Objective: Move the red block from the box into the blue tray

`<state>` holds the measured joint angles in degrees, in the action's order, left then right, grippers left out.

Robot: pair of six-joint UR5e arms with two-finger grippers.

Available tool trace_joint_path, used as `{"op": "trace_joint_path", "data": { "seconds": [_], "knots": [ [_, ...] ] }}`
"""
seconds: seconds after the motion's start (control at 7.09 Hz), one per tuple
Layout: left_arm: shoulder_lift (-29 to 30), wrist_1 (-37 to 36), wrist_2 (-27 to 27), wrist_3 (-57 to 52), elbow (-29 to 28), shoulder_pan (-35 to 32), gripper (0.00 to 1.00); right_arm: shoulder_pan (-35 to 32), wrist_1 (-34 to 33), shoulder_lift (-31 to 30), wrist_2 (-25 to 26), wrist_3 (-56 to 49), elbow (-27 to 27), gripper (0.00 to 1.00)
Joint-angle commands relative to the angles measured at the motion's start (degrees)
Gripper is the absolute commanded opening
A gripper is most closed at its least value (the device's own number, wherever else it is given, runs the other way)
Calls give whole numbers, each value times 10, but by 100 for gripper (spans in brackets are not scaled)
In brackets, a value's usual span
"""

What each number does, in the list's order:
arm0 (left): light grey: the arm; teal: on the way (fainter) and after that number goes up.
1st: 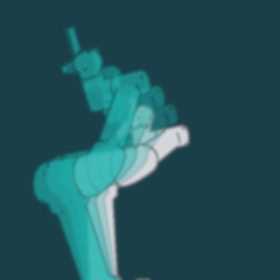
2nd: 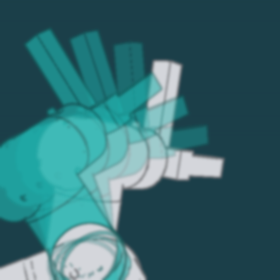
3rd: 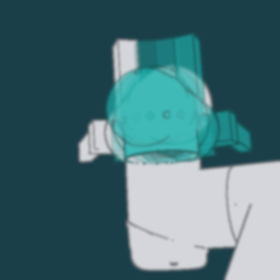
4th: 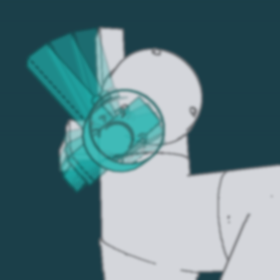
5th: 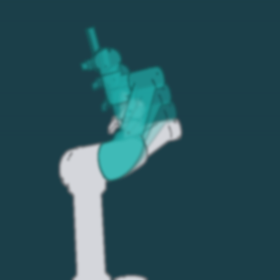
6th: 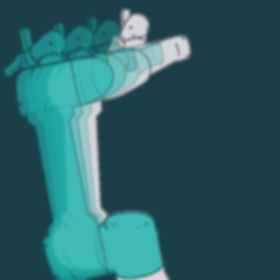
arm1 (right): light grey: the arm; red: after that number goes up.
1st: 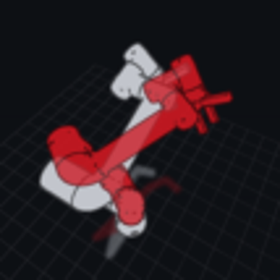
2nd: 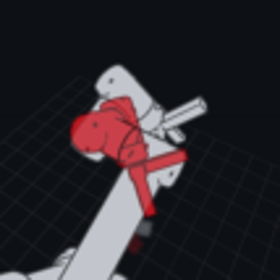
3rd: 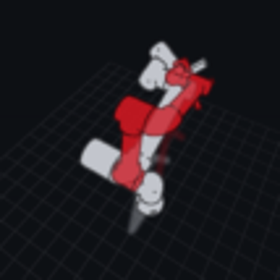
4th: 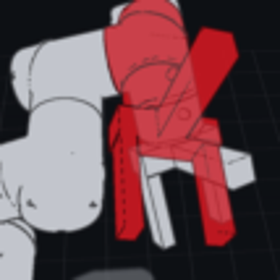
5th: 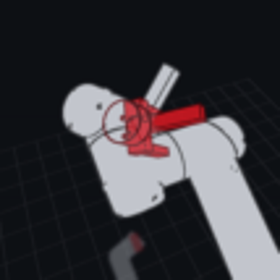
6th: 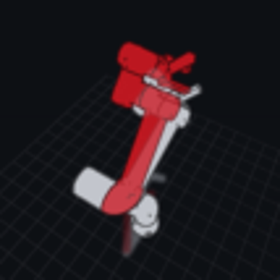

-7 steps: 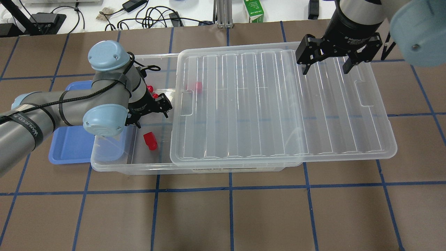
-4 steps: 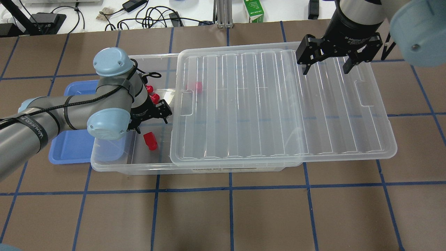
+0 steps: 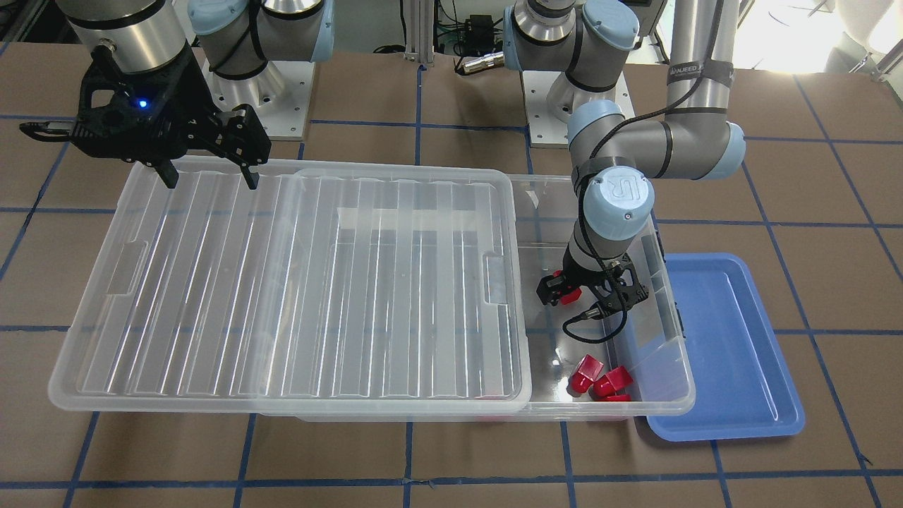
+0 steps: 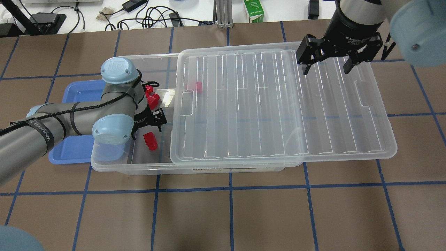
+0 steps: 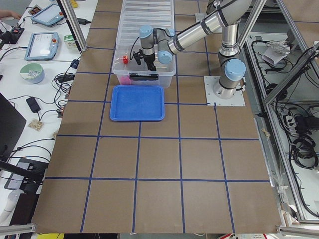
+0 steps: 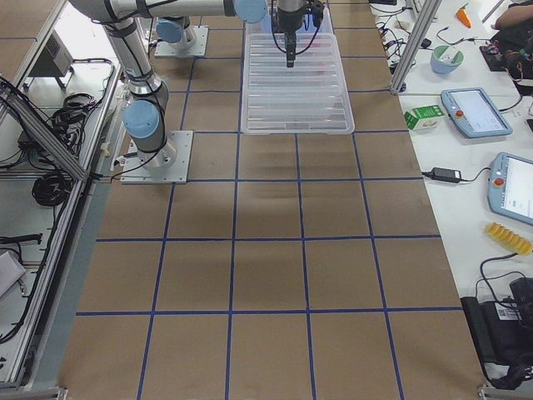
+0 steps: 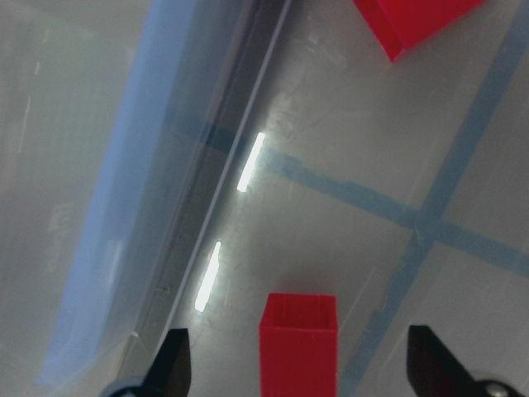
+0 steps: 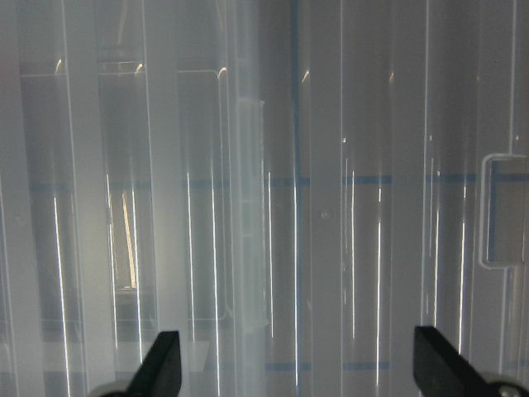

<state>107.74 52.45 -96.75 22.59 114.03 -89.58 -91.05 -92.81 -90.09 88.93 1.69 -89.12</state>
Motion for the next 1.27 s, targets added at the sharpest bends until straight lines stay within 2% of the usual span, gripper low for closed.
{"op": "trace_joint_path", "data": {
  "seconds": [0.0,0.14,0.28,0.42,0.56,0.71,0.99,1.13],
  "knots": [
    [16,-24,0,-7,2,0,75,0,0,0,1,0,0,100],
    [25,-24,2,-6,2,1,67,0,0,0,1,0,0,100],
    [28,-24,6,-10,2,1,44,1,0,0,1,0,0,100],
    [29,-23,7,-16,1,1,0,2,0,0,1,-1,0,100],
    [24,-19,8,-15,1,1,0,7,-3,2,-1,-13,3,100],
    [18,-17,9,-16,1,2,0,28,-10,3,2,-69,5,100],
    [-1,-9,9,-17,-14,4,0,124,2,3,-6,-134,8,100],
    [-22,23,21,-17,-34,4,0,156,-10,7,3,-223,6,100]
  ]
}}
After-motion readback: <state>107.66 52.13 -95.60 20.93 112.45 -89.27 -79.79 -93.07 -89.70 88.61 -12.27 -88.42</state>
